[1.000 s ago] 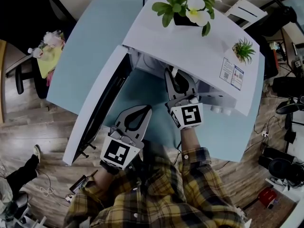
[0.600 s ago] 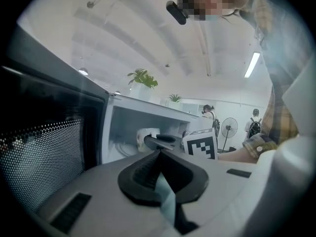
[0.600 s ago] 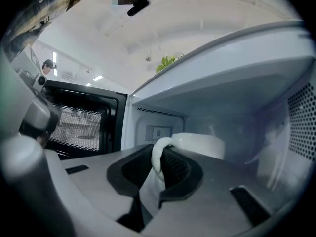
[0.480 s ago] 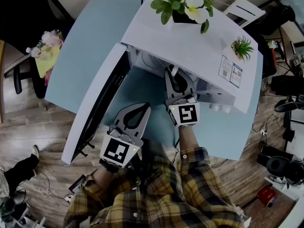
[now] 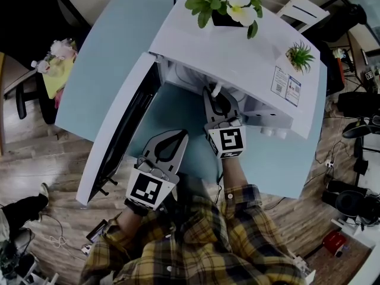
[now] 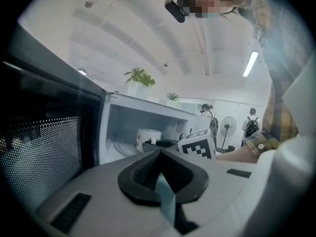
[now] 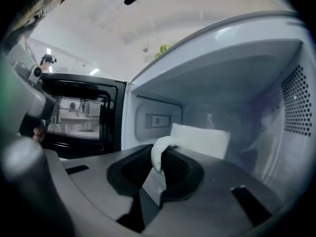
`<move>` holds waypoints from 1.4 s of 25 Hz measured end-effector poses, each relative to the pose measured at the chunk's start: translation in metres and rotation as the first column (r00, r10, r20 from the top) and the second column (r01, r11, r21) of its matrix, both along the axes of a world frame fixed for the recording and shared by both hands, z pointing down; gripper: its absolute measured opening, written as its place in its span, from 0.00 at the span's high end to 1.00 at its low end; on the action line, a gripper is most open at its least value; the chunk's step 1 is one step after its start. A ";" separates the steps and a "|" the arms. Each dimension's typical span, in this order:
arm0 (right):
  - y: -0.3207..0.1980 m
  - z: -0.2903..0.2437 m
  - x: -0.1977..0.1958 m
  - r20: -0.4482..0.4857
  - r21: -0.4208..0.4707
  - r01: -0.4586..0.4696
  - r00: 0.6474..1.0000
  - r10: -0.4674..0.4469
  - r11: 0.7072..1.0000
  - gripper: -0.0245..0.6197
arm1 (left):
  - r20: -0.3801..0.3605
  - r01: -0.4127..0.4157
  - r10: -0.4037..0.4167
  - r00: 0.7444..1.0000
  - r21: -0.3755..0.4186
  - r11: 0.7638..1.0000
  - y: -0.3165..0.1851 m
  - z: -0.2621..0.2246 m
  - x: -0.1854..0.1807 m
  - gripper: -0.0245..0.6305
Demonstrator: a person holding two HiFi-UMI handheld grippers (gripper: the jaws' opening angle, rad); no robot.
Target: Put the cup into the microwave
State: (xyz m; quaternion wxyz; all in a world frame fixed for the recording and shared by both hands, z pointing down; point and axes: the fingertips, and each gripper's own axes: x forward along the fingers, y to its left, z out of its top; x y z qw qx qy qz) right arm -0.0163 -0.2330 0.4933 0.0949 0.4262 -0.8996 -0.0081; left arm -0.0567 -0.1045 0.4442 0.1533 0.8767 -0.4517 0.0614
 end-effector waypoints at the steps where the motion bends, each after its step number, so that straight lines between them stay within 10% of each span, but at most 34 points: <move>1: 0.001 0.002 -0.001 -0.004 -0.009 0.002 1.000 -0.002 1.000 0.89 | -0.001 0.000 0.000 1.000 0.000 1.000 0.000 0.000 0.000 0.97; 35: 0.023 0.004 0.004 0.131 -0.080 0.019 0.991 -0.008 0.997 0.75 | -0.009 -0.028 0.028 1.000 0.011 1.000 0.004 -0.002 0.003 0.97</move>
